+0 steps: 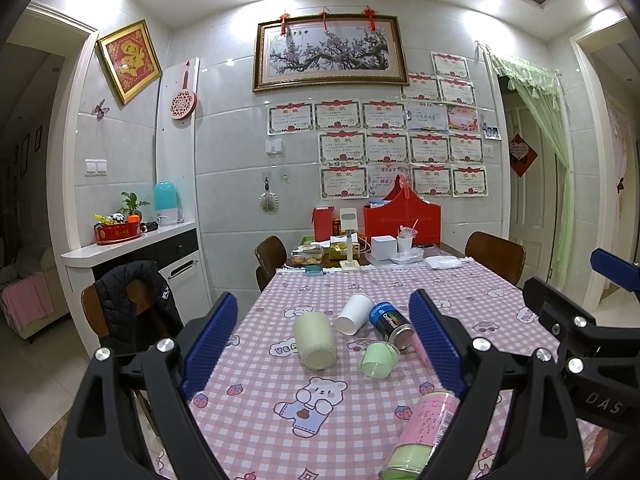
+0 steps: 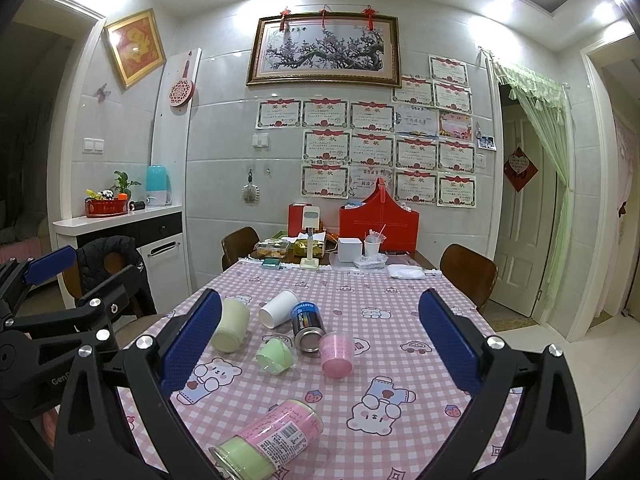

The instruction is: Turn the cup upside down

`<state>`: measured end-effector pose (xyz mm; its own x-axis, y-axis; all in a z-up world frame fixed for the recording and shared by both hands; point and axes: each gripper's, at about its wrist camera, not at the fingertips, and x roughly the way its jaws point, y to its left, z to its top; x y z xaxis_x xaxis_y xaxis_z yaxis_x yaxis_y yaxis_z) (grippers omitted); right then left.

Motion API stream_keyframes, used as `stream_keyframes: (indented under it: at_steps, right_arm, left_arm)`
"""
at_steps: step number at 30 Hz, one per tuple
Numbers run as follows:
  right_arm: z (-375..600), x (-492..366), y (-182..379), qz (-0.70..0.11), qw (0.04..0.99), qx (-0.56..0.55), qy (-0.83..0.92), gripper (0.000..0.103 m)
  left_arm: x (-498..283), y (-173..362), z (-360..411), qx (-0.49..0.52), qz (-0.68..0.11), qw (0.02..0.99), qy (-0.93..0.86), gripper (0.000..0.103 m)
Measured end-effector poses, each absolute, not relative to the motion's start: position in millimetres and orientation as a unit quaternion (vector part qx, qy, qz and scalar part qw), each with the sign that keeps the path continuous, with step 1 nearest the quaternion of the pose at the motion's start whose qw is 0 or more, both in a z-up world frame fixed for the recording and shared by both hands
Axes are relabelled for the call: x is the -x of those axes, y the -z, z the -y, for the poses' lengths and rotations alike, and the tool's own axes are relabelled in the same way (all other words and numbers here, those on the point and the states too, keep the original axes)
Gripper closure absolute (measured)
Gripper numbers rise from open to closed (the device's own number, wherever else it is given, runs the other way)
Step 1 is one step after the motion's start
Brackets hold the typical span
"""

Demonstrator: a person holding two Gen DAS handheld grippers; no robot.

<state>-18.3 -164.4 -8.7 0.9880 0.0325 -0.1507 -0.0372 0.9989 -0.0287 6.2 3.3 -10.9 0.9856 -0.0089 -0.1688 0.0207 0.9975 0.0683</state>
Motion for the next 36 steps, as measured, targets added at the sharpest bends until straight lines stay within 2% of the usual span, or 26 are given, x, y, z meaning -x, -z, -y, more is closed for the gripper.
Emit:
stream_keyframes:
  at_steps: [36]
  right_arm:
    - [167,5,29,-0.087,0.996,0.014,-0.013,0.008]
  left_arm:
    - [-15,22,-1,-0.042,-0.093,0.995,0.010,0.017]
